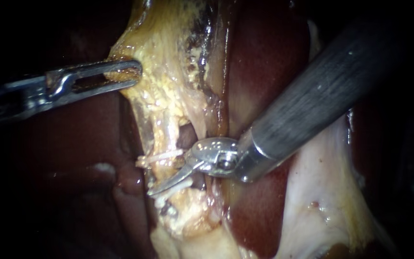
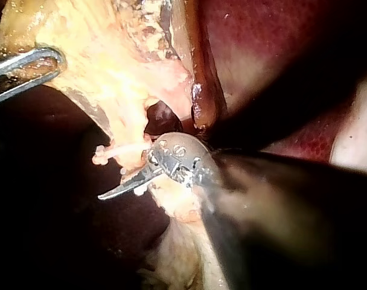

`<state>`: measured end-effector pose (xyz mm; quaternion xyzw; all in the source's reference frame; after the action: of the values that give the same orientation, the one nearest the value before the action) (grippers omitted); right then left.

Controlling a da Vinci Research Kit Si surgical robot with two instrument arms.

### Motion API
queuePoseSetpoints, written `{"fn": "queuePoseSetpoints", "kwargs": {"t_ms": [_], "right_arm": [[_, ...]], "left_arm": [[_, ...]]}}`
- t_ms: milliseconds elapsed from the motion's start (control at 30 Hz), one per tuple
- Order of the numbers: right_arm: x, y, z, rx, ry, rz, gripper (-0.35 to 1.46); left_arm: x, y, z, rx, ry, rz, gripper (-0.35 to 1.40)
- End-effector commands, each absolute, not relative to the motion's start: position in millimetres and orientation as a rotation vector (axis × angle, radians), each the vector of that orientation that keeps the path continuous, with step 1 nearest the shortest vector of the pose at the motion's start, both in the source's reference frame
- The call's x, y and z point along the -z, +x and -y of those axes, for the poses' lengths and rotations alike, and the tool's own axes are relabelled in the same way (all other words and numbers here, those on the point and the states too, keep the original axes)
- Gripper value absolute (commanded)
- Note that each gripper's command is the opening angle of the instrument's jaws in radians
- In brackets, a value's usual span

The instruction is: Go to the cutting position left tube

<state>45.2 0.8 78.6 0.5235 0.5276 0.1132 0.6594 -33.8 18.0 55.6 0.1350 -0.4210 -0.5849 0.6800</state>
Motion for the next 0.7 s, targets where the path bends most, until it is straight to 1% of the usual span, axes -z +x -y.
{"fn": "queuePoseSetpoints", "kwargs": {"t_ms": [33,267,700], "right_arm": [[-78.6,45.3,-0.8,-0.266,1.190,-1.190,1.25],[-78.7,45.8,-0.9,-0.299,1.214,-1.183,1.25],[-79.0,45.8,-1.0,-0.303,1.217,-1.180,1.21]], "left_arm": [[-55.6,-33.8,-18.0,1.312,0.305,0.946,-0.35],[-55.6,-33.8,-18.1,1.313,0.305,0.946,-0.35],[-55.4,-33.8,-18.2,1.313,0.306,0.946,-0.35]]}}
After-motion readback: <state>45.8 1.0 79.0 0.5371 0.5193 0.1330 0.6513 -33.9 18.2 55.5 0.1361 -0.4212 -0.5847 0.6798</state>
